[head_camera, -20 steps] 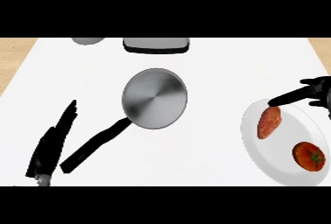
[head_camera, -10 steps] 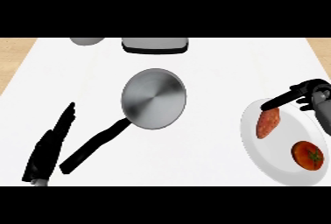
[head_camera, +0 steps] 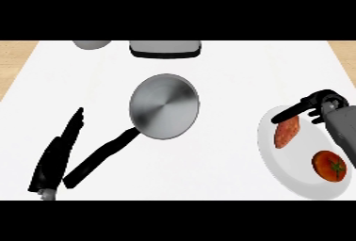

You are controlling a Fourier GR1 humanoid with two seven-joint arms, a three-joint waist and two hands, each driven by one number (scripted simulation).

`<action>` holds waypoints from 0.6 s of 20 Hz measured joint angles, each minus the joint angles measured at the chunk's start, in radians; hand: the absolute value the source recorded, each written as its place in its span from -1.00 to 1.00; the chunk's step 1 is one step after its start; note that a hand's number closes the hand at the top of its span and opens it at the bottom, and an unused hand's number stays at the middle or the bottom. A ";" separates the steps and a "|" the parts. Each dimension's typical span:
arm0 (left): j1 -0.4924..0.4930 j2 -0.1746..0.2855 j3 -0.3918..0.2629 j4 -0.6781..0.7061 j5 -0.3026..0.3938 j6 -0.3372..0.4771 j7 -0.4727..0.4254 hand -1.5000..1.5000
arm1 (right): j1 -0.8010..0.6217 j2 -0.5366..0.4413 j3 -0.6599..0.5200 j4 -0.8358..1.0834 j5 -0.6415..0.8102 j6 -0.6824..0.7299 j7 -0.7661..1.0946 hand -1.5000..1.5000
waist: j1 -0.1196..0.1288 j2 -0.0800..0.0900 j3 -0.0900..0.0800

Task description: Pick the sweet potato from the plate and place it in the pan

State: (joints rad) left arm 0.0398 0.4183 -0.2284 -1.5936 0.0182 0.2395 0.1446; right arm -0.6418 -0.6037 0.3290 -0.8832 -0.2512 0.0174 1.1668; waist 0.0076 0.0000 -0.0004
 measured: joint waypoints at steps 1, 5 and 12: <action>0.006 0.001 0.007 0.002 0.001 -0.005 -0.006 0.00 | 0.005 0.004 -0.001 0.005 0.002 0.002 -0.004 -1.00 | 0.000 0.000 0.000; 0.010 -0.015 0.010 0.006 -0.014 -0.010 -0.007 0.00 | 0.034 0.019 -0.001 0.008 0.014 0.003 -0.022 -1.00 | -0.004 -0.001 0.000; 0.026 -0.020 0.041 -0.007 -0.012 -0.041 -0.012 0.00 | 0.044 0.067 -0.011 0.053 0.060 -0.011 -0.056 -1.00 | 0.000 -0.005 -0.004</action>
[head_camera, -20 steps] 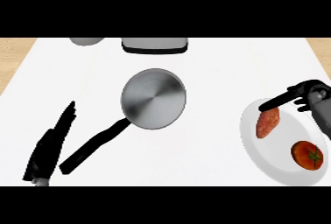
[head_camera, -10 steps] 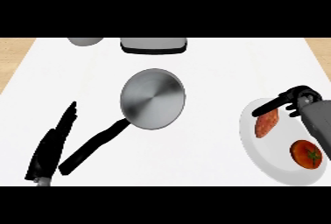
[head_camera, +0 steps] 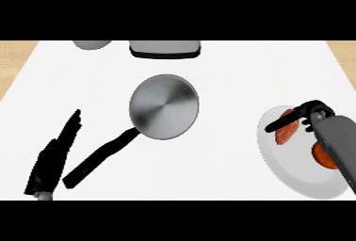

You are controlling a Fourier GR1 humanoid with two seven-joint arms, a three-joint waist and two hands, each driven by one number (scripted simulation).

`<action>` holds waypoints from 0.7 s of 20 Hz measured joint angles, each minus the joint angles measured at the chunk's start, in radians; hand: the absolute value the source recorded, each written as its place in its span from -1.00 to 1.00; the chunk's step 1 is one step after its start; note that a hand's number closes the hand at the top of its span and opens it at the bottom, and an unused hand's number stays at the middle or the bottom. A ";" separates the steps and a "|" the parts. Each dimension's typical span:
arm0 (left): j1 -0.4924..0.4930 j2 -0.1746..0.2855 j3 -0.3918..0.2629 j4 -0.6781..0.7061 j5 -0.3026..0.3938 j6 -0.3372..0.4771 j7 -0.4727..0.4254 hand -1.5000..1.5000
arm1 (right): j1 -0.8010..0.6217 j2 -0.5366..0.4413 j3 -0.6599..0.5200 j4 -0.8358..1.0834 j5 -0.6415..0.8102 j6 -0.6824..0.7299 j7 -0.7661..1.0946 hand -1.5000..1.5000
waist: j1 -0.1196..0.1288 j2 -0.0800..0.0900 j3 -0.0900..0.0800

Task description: Pick the sweet potato from the plate and place it in the pan

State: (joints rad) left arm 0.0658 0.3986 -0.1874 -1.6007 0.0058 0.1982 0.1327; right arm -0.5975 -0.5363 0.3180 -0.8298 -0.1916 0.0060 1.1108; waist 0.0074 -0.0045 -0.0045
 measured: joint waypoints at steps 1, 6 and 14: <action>0.001 0.004 0.009 0.004 0.004 -0.010 -0.003 0.00 | -0.001 0.007 -0.005 0.013 0.008 -0.003 -0.008 -1.00 | 0.001 -0.001 -0.002; 0.007 -0.012 0.020 -0.001 -0.012 -0.020 -0.003 0.00 | -0.016 0.027 -0.033 0.048 0.068 -0.040 -0.031 1.00 | -0.003 -0.003 -0.007; -0.001 -0.046 0.025 0.022 -0.041 -0.018 -0.011 0.00 | 0.006 0.054 -0.100 0.047 0.096 -0.088 -0.067 1.00 | -0.009 -0.008 -0.015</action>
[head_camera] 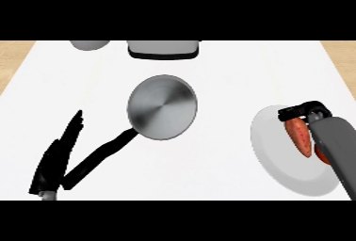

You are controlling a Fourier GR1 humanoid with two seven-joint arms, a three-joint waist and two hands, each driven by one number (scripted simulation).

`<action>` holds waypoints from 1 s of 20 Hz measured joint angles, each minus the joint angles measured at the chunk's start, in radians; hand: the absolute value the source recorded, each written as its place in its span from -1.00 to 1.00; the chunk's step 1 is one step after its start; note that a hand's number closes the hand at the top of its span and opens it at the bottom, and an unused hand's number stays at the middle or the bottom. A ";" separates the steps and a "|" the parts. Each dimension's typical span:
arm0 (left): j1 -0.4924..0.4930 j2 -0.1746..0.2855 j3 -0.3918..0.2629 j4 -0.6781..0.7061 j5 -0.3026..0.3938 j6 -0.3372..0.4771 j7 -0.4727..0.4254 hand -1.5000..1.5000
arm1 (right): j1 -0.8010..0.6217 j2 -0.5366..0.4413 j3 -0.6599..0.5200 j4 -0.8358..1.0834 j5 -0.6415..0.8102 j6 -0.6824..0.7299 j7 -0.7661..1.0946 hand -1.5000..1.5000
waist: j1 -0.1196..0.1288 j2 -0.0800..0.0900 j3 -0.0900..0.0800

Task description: Pick the sweet potato from the plate and place it in the pan

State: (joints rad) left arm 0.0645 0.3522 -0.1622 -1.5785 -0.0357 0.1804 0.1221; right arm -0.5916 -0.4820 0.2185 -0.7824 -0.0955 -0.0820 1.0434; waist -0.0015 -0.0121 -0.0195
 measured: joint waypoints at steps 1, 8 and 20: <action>-0.005 -0.003 0.000 -0.001 -0.003 -0.001 0.005 0.00 | 0.001 0.008 0.000 -0.003 0.010 -0.008 0.002 1.00 | -0.001 -0.001 -0.001; 0.034 0.016 0.026 -0.027 0.003 -0.011 0.018 0.00 | 0.084 0.085 0.202 -0.226 0.227 -0.093 0.016 1.00 | -0.025 -0.020 -0.006; 0.056 0.022 0.050 -0.005 0.009 -0.011 0.018 0.00 | 0.032 0.050 0.490 -0.583 0.833 -0.185 0.099 1.00 | -0.065 -0.035 0.009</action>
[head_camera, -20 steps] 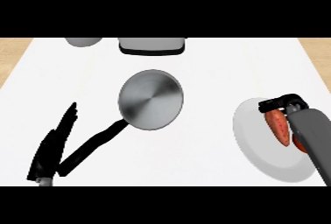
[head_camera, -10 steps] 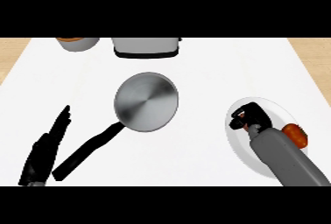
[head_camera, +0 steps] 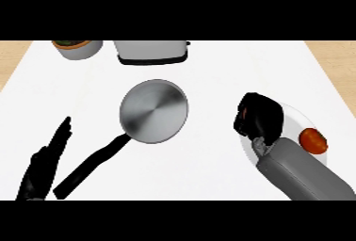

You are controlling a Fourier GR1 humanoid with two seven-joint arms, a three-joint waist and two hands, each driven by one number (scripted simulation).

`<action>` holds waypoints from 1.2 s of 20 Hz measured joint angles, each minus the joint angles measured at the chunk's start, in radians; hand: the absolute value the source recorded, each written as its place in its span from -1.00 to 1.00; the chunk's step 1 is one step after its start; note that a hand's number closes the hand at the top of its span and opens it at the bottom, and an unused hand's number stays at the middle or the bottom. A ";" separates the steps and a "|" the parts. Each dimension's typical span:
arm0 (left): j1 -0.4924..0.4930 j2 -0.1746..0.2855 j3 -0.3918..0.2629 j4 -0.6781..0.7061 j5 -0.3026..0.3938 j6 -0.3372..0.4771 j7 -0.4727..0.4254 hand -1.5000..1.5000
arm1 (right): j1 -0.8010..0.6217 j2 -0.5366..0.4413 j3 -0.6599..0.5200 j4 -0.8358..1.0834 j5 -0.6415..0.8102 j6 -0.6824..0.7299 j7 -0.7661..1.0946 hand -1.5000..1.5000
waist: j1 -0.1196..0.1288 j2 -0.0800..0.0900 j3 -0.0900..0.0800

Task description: Pick the sweet potato from the plate and place it in the pan

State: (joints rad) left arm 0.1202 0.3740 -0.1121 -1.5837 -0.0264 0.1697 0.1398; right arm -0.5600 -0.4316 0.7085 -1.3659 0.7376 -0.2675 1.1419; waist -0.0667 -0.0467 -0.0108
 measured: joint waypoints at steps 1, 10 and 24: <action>0.000 -0.001 -0.004 -0.002 -0.004 0.000 -0.002 0.00 | -0.018 0.002 0.010 -0.032 0.048 0.009 0.015 1.00 | 0.003 0.002 0.001; -0.015 -0.019 -0.016 -0.012 -0.013 -0.010 -0.021 0.00 | -0.117 0.176 -0.028 -0.194 0.340 0.108 0.090 1.00 | 0.048 0.032 0.008; -0.102 -0.034 -0.028 0.016 -0.027 -0.051 -0.012 0.00 | -0.323 0.414 -0.293 0.324 0.274 -0.036 -0.061 1.00 | 0.116 0.060 0.011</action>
State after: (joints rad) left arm 0.0183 0.3398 -0.1400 -1.5680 -0.0531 0.1190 0.1282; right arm -0.8827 -0.0179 0.4155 -1.0422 1.0111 -0.3030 1.0813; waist 0.0496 0.0138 -0.0002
